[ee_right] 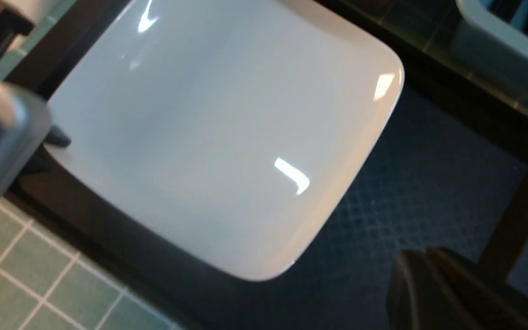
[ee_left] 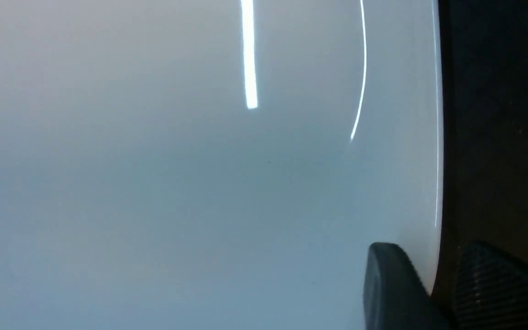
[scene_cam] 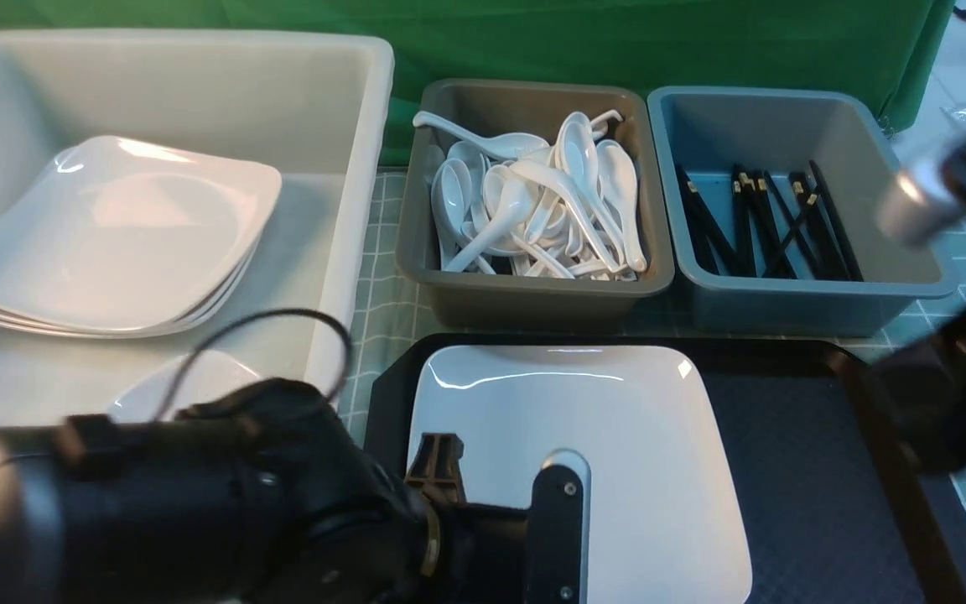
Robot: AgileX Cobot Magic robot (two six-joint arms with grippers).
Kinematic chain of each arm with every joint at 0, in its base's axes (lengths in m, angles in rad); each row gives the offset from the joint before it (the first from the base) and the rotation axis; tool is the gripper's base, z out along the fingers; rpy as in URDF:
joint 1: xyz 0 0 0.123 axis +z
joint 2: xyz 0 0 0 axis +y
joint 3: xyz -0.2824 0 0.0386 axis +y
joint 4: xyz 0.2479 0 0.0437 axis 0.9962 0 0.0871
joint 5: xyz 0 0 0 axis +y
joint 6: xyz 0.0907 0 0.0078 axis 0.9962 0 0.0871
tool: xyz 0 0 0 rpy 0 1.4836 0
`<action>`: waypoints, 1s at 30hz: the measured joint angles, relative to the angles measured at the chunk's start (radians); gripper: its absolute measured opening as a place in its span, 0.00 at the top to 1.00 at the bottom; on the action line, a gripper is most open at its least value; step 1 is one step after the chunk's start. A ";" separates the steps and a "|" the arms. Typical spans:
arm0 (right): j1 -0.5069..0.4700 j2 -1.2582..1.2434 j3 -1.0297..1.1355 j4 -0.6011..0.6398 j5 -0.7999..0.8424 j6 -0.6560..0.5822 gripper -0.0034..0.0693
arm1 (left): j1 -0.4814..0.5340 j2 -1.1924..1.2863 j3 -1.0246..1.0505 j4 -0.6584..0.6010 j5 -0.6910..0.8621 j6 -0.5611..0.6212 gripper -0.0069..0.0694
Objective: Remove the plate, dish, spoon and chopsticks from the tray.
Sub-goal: Use the left arm to grab a plate from the dinner plate
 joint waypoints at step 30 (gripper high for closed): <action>0.000 -0.180 0.050 -0.002 -0.009 0.000 0.85 | -0.039 0.162 -0.020 0.386 -0.057 -0.125 0.63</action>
